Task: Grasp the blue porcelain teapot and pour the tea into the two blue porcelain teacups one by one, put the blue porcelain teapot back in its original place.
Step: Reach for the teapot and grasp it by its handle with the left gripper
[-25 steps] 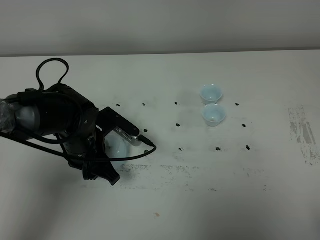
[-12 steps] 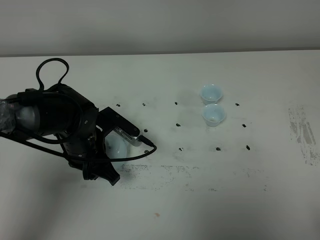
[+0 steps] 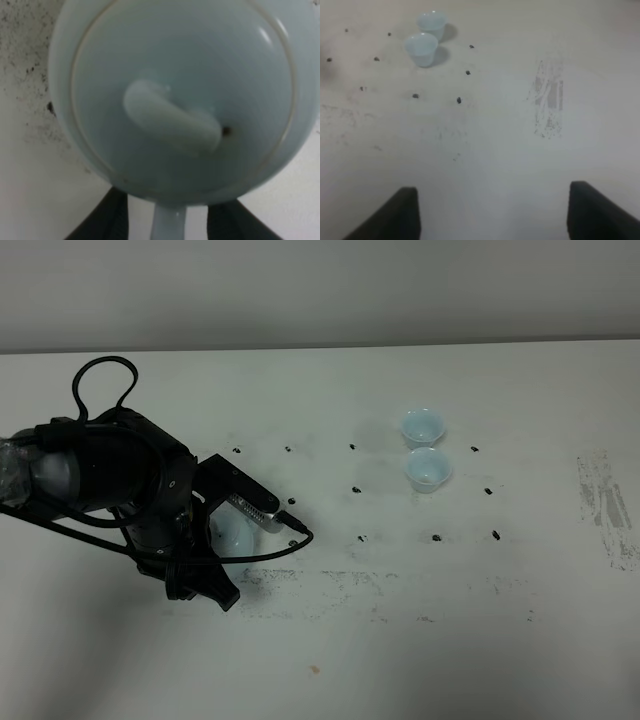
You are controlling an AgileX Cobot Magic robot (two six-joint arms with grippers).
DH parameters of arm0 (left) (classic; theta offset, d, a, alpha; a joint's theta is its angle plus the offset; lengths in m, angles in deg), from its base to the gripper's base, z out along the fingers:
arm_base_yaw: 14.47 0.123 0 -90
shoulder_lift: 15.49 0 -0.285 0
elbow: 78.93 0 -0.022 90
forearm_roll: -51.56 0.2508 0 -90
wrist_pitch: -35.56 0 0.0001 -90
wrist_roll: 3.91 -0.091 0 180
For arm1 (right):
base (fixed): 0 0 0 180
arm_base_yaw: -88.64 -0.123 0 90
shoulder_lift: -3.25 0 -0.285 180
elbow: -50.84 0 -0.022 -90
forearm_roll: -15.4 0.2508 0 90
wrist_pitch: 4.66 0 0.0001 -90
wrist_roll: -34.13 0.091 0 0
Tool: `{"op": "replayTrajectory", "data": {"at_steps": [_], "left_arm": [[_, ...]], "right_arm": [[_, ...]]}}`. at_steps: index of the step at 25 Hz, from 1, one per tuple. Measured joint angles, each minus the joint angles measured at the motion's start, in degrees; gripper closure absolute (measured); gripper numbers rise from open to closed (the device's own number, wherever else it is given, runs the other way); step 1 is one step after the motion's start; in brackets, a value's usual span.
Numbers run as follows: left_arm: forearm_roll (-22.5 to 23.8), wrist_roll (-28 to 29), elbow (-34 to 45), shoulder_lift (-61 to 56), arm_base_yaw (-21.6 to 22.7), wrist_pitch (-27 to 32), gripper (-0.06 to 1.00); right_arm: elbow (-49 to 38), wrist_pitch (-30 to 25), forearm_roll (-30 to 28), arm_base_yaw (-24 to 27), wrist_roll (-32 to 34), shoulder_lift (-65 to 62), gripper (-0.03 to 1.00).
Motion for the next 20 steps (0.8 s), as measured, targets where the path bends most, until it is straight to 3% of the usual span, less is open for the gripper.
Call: {"op": "replayTrajectory", "data": {"at_steps": [20], "left_arm": [[-0.2, 0.0, -0.2, -1.0, 0.0, 0.2, 0.59]], "right_arm": [[0.0, 0.0, 0.0, 0.0, 0.0, 0.0, 0.38]]}}
